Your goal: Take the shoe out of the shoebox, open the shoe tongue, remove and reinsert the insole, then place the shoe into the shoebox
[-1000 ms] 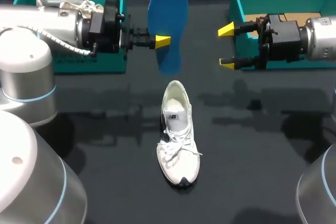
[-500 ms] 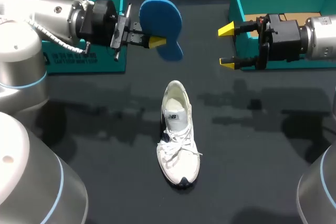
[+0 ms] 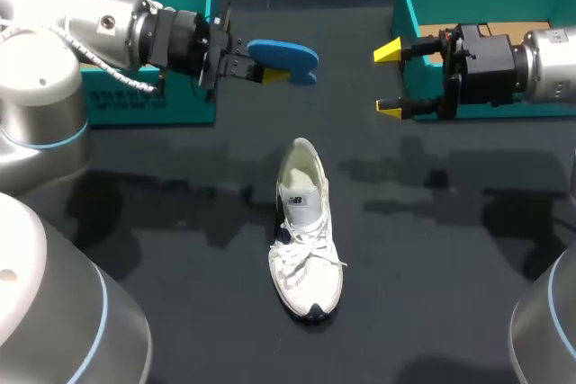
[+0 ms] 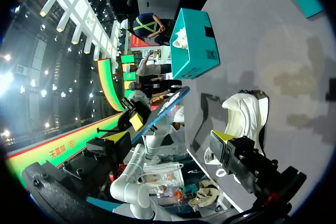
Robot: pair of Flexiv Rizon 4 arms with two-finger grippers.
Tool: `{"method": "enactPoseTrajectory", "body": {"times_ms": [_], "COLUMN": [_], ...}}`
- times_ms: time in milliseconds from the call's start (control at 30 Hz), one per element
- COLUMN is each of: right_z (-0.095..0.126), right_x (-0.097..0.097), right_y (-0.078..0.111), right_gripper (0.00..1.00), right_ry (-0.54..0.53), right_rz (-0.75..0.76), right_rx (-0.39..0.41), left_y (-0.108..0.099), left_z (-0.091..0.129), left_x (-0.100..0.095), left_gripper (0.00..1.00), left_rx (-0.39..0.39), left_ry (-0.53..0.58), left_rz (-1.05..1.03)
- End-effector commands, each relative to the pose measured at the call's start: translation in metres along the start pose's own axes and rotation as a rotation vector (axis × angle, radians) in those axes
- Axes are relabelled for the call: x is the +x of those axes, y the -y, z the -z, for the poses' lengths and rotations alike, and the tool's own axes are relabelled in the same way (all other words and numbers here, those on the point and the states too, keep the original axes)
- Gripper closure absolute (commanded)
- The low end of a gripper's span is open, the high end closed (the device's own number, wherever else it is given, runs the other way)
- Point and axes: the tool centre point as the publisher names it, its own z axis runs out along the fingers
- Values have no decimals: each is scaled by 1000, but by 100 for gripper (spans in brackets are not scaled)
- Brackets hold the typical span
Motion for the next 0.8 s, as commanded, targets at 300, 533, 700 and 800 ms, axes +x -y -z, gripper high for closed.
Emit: {"method": "enactPoseTrajectory", "body": {"times_ms": [300, 533, 700, 800], "right_z": [-1, -1, -1, -1], "right_x": [0, 0, 0, 0], "right_y": [0, 0, 0, 0], "right_gripper": [0, 0, 0, 0], "right_ry": [2, 2, 2, 2], "right_rz": [-1, -1, -1, -1], "right_rx": [-2, -2, -2, -2], "left_y": [4, -2, -9, -10], "left_z": [3, -1, -4, -1], "left_x": [3, 0, -2, -3], "left_gripper": [100, 100, 100, 100], "left_rx": [7, -49, -233, -244], "left_ry": [259, 298, 340, 347], "left_rz": [-337, -455, -800, -833]}}
